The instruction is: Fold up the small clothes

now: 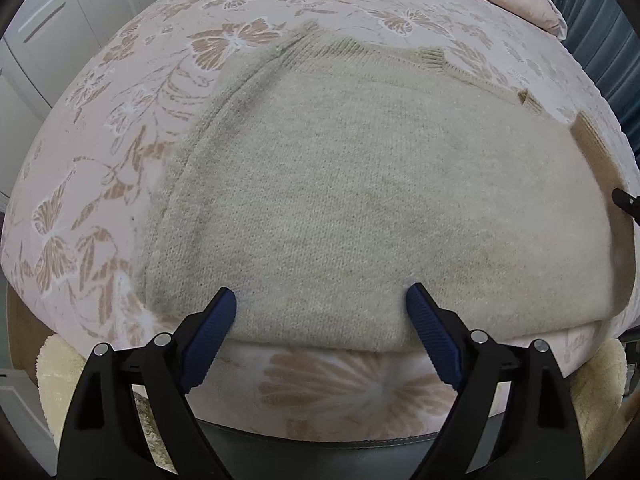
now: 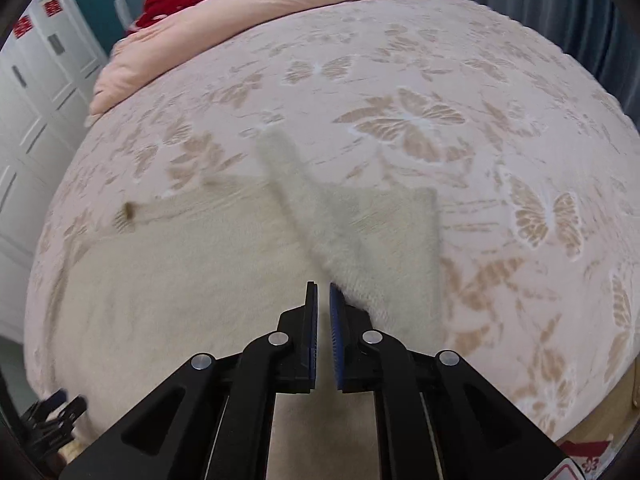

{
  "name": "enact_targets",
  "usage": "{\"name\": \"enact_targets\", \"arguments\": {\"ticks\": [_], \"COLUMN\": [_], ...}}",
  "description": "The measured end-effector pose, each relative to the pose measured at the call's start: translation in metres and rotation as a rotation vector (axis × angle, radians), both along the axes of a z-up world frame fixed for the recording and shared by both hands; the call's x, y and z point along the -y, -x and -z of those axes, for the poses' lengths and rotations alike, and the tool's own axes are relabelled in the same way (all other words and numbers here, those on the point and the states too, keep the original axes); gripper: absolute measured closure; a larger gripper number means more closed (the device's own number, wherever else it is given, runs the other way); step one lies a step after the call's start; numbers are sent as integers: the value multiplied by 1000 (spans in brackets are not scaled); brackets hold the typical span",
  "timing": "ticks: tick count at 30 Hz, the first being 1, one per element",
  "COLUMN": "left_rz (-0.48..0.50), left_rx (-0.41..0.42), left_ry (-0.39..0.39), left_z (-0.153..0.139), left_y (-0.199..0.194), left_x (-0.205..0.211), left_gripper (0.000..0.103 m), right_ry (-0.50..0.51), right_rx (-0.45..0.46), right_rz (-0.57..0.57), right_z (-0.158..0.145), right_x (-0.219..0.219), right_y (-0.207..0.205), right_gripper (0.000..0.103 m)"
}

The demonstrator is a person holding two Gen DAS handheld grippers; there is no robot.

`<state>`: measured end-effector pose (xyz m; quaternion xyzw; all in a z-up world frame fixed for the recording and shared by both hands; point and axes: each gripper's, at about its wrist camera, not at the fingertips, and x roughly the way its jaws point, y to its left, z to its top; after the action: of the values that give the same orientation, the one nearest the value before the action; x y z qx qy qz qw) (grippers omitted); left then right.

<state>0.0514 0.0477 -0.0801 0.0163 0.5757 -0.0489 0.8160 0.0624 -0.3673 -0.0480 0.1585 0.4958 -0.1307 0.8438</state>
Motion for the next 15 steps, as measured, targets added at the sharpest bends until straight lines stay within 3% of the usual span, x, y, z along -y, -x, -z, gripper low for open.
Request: {"name": "enact_targets", "arguments": {"ticks": [1,4,8,9,11,12,15], "left_rz": [-5,-21,-32,-35,-42,-43,-29], "left_rx": [1,-3,-7,-11,-13,-14,-16], "left_ry": [-3,8,20,18,8,4,8], "left_z": [0,2,5,7,9,9,3], "left_y": [1,3,4,3,2,2,5], "left_x": [-1,-6,-9,-8,-5,-4,-4], "left_gripper": [18,17,16,15,14,14,14], "right_ry": [22,-116,-121,-82,77,136,82], "right_rx": [-9,22,117,106,1,-55,20], "right_rz": [76,232,85,31,-35,-27,42], "right_z": [6,8,-27,-26,-3,12,4], "right_x": [18,57,19,4,-17,-19,-20], "right_y": [0,22,62,70,77,82,110], "right_gripper": [103,101,94,94,95,96,96]}}
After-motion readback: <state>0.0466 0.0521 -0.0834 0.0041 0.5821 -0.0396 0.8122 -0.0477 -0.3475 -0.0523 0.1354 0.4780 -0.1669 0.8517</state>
